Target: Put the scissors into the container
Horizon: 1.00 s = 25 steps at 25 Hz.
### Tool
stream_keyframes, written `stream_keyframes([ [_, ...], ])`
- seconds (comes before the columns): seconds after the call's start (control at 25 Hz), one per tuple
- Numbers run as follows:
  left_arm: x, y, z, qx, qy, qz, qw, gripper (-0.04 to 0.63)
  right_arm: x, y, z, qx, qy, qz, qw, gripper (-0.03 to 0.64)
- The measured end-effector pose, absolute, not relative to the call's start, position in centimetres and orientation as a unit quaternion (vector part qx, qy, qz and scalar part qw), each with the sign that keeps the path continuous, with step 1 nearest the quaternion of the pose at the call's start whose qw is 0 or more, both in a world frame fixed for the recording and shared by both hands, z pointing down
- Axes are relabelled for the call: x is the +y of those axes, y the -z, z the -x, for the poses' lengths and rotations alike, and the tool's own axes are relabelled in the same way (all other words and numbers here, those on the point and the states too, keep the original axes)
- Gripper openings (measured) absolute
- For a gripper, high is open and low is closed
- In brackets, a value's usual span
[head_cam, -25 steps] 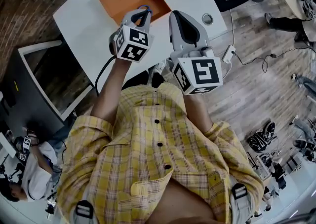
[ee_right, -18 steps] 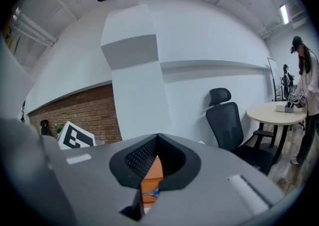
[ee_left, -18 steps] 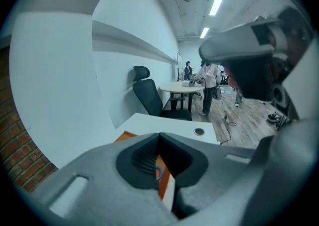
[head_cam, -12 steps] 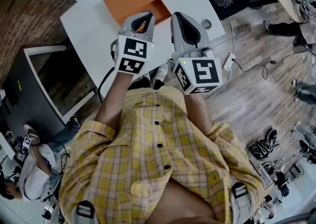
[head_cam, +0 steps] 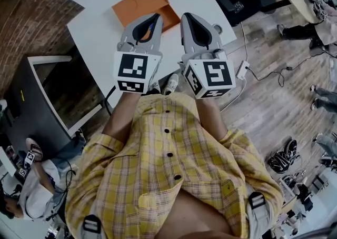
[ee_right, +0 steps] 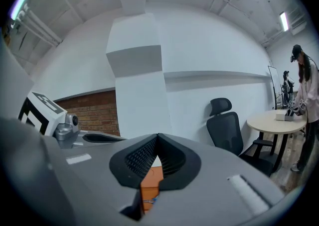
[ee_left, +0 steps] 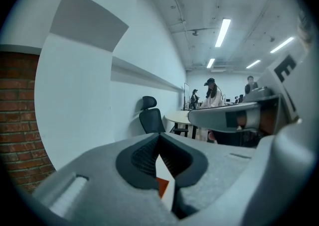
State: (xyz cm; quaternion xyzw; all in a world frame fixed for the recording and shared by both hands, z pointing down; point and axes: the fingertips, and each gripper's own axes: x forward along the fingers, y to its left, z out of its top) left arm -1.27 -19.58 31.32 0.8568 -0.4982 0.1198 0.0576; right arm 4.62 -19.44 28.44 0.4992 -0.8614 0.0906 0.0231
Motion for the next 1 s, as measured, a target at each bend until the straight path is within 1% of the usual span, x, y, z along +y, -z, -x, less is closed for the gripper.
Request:
stream_keyframes([
  [0.48,-18.3,-26.7,2.8,-0.507,-0.067,-0.859,0.031,0.005,-18.9,-26.3,-3.4,-0.86,-0.066,-0.506,0.019,0.006],
  [1.0,-19.0,-24.6,2.2,-0.497,-0.044,-0.866,0.017,0.005,-19.5,-25.3,-4.8,-0.851,-0.056,-0.523,0.014,0.006],
])
